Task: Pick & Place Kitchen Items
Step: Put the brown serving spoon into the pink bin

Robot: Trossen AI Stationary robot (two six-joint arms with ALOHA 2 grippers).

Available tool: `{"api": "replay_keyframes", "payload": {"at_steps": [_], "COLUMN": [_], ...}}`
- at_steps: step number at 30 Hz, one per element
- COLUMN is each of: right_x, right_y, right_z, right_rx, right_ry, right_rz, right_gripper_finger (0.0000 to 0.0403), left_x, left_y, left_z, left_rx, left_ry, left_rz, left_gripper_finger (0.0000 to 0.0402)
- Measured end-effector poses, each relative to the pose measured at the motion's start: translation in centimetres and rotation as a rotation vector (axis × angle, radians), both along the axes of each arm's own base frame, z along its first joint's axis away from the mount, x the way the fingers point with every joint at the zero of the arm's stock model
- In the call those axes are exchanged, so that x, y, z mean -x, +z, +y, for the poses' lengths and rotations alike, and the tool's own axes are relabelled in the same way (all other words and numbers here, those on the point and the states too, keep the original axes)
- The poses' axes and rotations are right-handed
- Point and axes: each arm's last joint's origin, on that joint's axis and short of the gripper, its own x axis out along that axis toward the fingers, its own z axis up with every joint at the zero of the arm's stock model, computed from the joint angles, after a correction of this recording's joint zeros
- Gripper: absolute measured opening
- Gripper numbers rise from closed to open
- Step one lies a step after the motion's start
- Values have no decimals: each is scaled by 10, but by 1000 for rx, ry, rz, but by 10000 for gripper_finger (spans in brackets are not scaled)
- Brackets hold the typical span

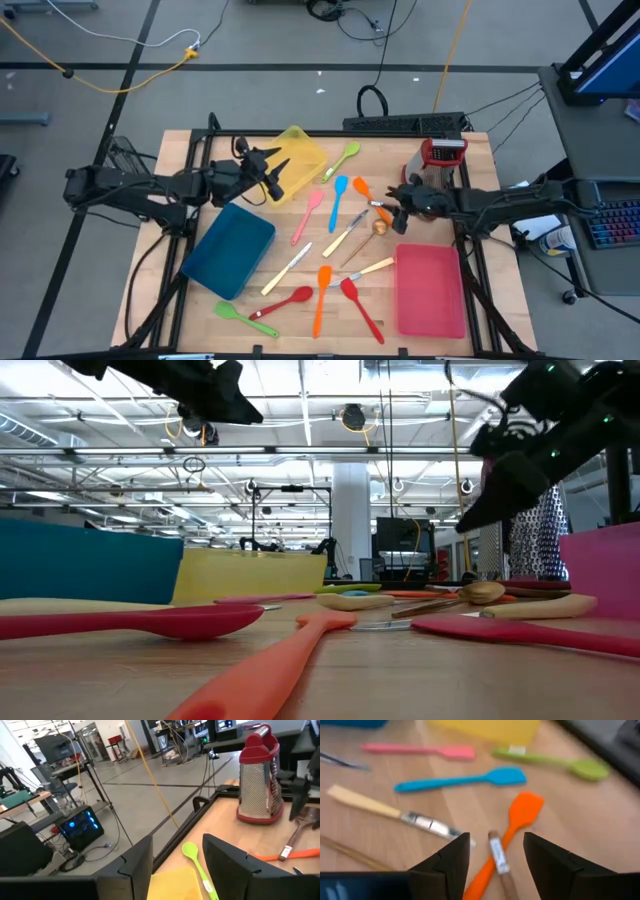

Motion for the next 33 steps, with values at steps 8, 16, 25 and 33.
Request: {"api": "replay_keyframes", "payload": {"at_steps": [8, 16, 25, 33], "right_x": [-3, -2, -4, -3], "right_y": [-25, -41, -51, -52], "right_z": [-16, -25, -26, -26], "right_rx": [-60, -85, -88, -89], "right_ry": [-1, -46, -40, -27], "right_rz": [177, 292, 358, 366], "right_gripper_finger": [174, 174, 170, 82], "left_x": [0, 0, 0, 0], "left_y": [0, 0, 0, 0], "left_z": [1, 1, 1, 1], "left_rx": [1, 1, 0, 0], "left_ry": [6, 7, 6, 6], "left_rz": [1, 1, 3, 3], "left_gripper_finger": [177, 177, 177, 177]}}
